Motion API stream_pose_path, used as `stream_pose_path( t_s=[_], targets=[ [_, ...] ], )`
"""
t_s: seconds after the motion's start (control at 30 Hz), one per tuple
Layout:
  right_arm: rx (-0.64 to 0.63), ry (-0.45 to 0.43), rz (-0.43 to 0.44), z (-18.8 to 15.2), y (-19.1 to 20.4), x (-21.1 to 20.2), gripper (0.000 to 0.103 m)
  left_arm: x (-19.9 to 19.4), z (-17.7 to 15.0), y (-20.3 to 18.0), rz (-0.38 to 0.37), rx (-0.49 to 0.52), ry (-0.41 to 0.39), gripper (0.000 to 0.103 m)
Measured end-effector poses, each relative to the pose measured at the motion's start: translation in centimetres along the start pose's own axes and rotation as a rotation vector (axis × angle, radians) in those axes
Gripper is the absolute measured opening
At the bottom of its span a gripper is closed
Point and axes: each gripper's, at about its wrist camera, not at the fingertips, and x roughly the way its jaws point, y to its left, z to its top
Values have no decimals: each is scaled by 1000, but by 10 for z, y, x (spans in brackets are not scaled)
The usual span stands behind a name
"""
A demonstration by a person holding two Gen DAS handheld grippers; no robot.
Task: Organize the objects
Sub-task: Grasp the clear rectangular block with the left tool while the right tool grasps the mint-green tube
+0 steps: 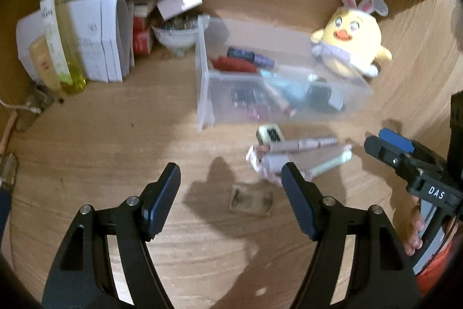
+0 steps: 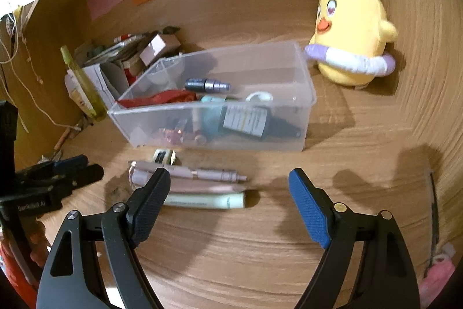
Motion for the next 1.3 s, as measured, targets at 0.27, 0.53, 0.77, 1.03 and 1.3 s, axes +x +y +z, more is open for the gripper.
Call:
stream_pose_path(
  t_s=[0.27, 0.53, 0.77, 1.03, 1.3],
  targets=[
    [-59, 109, 7, -18, 16, 27, 82, 26, -19, -7, -22, 32, 90, 72],
    [-154, 177, 3, -21, 33, 42, 82, 29, -24, -18, 5, 98, 74, 72],
    [-253, 188, -33, -18, 46, 49, 82, 29, -25, -23, 19, 133, 68, 61],
    [-294, 211, 8, -10, 53, 58, 82, 30, -18, -20, -18, 95, 76, 40],
    [-330, 215, 40, -13, 60, 64, 76, 29, -18, -18, -24, 77, 77, 40]
  ],
)
